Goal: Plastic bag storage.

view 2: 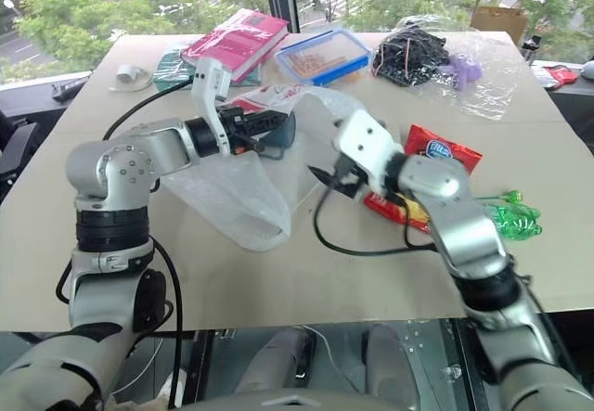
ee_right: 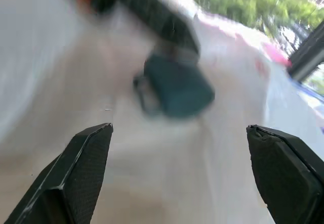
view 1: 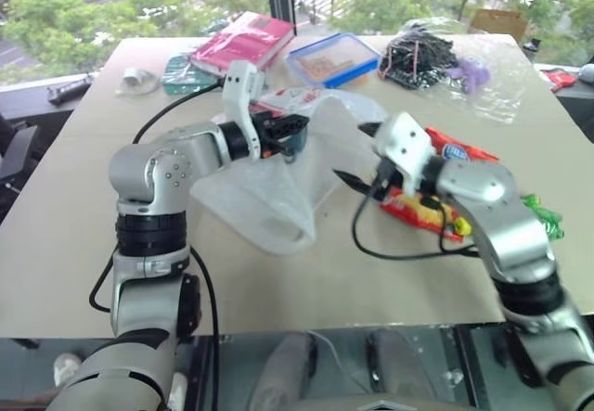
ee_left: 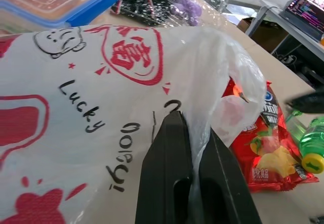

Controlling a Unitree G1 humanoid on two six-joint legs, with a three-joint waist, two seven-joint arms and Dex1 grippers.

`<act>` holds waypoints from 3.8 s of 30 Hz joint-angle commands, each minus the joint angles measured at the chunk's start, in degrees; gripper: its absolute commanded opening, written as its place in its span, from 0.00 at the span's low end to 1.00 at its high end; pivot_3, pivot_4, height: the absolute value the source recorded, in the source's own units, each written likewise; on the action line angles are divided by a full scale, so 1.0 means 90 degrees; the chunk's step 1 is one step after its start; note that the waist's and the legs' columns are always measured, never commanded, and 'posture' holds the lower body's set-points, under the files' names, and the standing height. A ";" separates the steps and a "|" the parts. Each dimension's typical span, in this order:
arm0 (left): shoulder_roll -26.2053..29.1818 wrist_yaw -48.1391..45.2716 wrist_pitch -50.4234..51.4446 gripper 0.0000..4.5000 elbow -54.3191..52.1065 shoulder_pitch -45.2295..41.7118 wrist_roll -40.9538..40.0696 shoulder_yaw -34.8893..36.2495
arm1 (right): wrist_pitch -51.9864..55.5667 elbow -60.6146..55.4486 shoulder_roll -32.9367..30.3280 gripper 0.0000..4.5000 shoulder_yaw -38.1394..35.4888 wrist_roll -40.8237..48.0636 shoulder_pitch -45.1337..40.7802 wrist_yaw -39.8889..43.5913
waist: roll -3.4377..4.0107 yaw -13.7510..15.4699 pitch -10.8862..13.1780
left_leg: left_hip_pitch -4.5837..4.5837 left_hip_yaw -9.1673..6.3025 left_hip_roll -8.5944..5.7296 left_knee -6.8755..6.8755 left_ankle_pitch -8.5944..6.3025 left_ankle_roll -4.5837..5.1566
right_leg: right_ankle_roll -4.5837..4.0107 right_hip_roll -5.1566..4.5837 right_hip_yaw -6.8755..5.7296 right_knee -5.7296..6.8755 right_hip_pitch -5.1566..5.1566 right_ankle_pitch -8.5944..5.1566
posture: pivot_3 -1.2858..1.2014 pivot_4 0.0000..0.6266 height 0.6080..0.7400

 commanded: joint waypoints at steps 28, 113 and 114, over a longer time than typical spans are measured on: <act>-0.0011 -0.0064 -0.0071 0.00 -0.0147 -0.0222 0.0005 -0.0114 | -0.1187 0.2466 -0.0262 0.57 0.1248 -0.5298 0.2724 -0.3330 | -0.0102 0.0160 -0.0068 | 0.0129 -0.0003 0.0005 0.0044 -0.0020 0.0027 | 0.0049 0.0004 -0.0013 -0.0042 0.0169 0.0015 | 0.52 0.24 1.00; 0.0607 -0.0858 0.0623 0.00 0.1294 -0.1045 -0.1231 0.1303 | 0.0241 0.0188 0.1113 0.01 -0.2538 1.0429 0.0440 -0.4168 | 0.0004 -0.0066 -0.0007 | 0.0005 0.0036 0.0013 -0.0015 -0.0014 0.0029 | 0.0026 0.0008 0.0035 -0.0035 0.0002 0.0030 | 0.52 0.24 1.00; 0.0563 -0.0841 0.0656 0.00 0.1228 -0.1037 -0.1265 0.1282 | 0.0220 0.0216 0.1176 0.01 -0.2472 1.0362 0.0397 -0.4160 | 0.0004 -0.0063 -0.0007 | 0.0005 0.0036 0.0013 -0.0015 -0.0014 0.0029 | 0.0025 0.0007 0.0035 -0.0035 0.0002 0.0030 | 0.52 0.24 1.00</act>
